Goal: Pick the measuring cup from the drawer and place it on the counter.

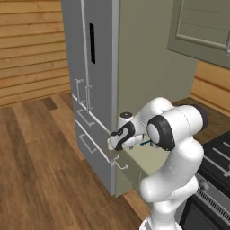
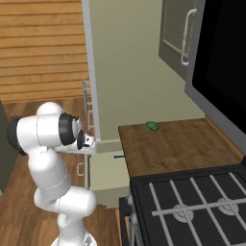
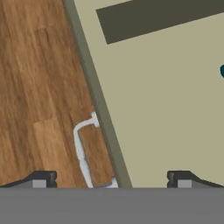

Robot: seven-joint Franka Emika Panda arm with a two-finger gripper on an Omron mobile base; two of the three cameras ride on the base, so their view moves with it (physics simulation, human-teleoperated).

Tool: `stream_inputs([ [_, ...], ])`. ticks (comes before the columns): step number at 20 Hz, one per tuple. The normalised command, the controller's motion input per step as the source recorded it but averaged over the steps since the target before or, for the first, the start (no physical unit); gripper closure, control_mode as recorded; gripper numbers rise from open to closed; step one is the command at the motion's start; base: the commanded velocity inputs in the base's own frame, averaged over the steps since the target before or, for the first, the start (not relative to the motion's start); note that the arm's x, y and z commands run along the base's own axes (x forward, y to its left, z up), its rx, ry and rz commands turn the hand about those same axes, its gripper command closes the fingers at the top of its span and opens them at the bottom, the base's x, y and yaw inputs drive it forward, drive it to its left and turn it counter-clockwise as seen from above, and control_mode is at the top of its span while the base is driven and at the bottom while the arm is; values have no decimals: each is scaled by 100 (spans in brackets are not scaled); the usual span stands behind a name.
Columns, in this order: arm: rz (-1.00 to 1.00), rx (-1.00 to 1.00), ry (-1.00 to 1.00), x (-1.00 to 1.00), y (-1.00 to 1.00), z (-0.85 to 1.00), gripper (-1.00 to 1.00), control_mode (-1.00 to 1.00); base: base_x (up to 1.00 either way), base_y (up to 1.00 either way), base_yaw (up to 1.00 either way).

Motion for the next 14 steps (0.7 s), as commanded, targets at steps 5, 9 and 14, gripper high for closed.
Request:
stream_inputs([
  [5,0,0,0,0,31,-41,-100,-100,0,0,0],
  [9,0,0,0,0,35,-39,-100,-100,0,0,0],
  [14,1,0,0,-1,89,-15,-100,-100,0,0,0],
])
